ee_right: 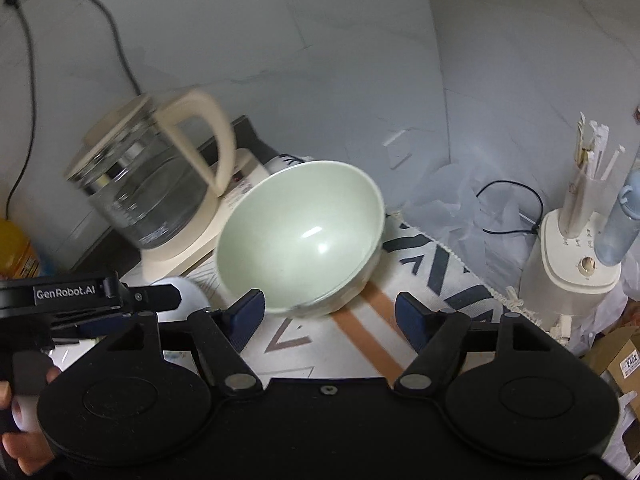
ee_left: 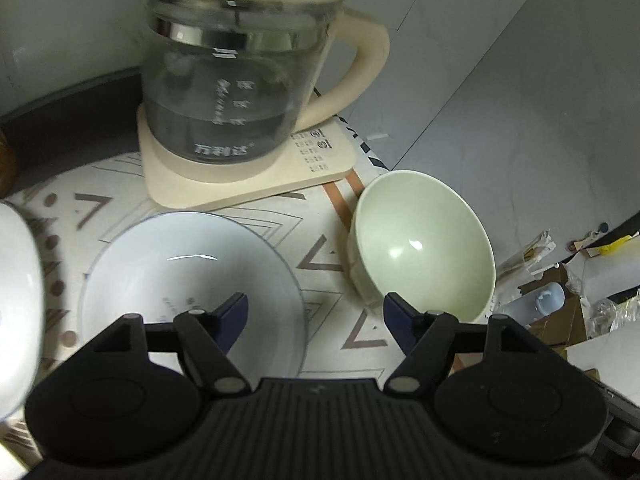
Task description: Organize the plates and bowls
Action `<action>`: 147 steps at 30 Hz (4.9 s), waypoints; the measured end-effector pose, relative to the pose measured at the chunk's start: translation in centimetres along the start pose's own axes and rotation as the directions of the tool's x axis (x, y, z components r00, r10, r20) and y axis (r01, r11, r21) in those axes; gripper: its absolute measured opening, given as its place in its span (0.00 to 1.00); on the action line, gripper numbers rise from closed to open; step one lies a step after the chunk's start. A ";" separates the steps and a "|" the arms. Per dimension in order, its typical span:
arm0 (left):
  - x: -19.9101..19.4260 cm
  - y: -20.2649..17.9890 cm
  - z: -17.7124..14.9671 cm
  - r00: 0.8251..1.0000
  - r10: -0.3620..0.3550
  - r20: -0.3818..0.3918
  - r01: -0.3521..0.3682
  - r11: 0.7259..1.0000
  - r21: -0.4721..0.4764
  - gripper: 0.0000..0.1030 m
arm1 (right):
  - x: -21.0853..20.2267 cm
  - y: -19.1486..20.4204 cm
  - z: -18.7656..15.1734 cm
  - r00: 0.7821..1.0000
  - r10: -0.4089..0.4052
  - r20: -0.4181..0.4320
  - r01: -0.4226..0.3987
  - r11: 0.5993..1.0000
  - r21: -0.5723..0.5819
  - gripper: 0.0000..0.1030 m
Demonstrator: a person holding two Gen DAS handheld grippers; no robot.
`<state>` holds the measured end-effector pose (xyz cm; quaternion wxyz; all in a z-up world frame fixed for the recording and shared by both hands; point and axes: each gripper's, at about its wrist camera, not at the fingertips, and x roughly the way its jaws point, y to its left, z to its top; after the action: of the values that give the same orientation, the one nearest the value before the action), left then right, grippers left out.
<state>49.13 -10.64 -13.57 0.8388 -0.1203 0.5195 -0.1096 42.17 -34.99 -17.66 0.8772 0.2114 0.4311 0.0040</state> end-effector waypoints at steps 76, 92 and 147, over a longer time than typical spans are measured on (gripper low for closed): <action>-13.4 0.3 -10.2 0.994 0.027 0.108 -0.013 0.991 -0.130 0.19 | -10.7 5.7 -6.9 0.983 0.168 0.077 -0.158 0.980 -0.117 0.22; -15.6 4.1 -15.2 0.989 0.095 0.114 -0.070 0.976 -0.207 0.19 | -10.7 7.9 -11.3 0.968 0.245 -0.048 -0.250 0.941 -0.230 0.24; -20.7 14.9 -15.3 0.997 0.076 0.026 -0.070 0.977 -0.200 0.69 | -12.2 13.7 -14.2 0.990 0.125 -0.060 -0.135 0.965 -0.223 0.66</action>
<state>27.26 8.52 -7.42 0.8345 -0.1862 0.5180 -0.0242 26.13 -19.63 -11.00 0.8835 0.1379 0.4326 0.1154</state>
